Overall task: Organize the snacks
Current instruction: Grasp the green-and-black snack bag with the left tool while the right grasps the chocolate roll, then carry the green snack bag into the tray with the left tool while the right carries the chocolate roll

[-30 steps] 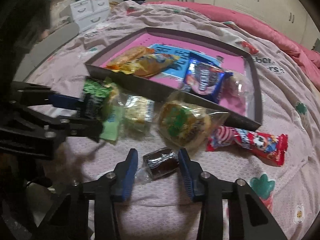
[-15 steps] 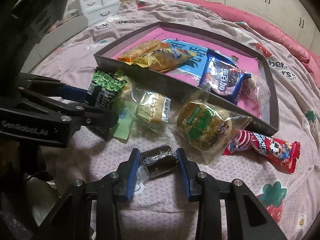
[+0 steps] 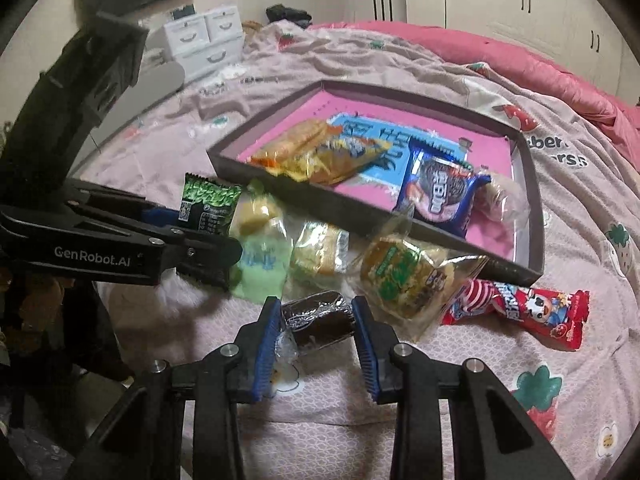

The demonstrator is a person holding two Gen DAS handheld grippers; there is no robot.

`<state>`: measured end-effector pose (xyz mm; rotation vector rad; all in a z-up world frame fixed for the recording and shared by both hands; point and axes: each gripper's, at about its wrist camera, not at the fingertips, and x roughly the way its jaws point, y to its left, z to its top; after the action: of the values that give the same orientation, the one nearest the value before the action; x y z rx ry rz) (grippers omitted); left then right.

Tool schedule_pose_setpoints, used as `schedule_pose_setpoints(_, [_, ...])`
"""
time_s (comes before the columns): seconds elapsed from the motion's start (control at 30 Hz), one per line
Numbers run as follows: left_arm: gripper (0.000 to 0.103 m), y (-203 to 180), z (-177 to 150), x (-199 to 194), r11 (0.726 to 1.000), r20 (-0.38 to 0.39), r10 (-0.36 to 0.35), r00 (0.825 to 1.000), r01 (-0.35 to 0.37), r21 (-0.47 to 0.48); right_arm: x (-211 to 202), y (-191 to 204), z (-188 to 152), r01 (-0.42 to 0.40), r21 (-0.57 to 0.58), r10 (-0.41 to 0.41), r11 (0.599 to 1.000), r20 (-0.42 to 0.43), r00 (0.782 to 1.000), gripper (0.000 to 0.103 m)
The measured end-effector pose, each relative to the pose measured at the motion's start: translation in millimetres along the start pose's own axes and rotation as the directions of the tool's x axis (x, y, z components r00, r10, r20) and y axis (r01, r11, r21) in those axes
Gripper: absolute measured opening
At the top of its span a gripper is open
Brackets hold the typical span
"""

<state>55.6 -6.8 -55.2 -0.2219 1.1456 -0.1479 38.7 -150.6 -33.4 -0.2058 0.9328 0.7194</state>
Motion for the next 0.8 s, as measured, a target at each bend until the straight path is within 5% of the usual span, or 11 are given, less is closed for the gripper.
schedule_pose_setpoints(0.8, [0.040, -2.5, 15.5, -50.1, 0.999, 0.184, 0.000, 0.983, -0.006, 0.034, -33.5, -19.0, 10.6, -0.001, 0.093, -0.015, 0.996, 0.169, 0.985, 0.036])
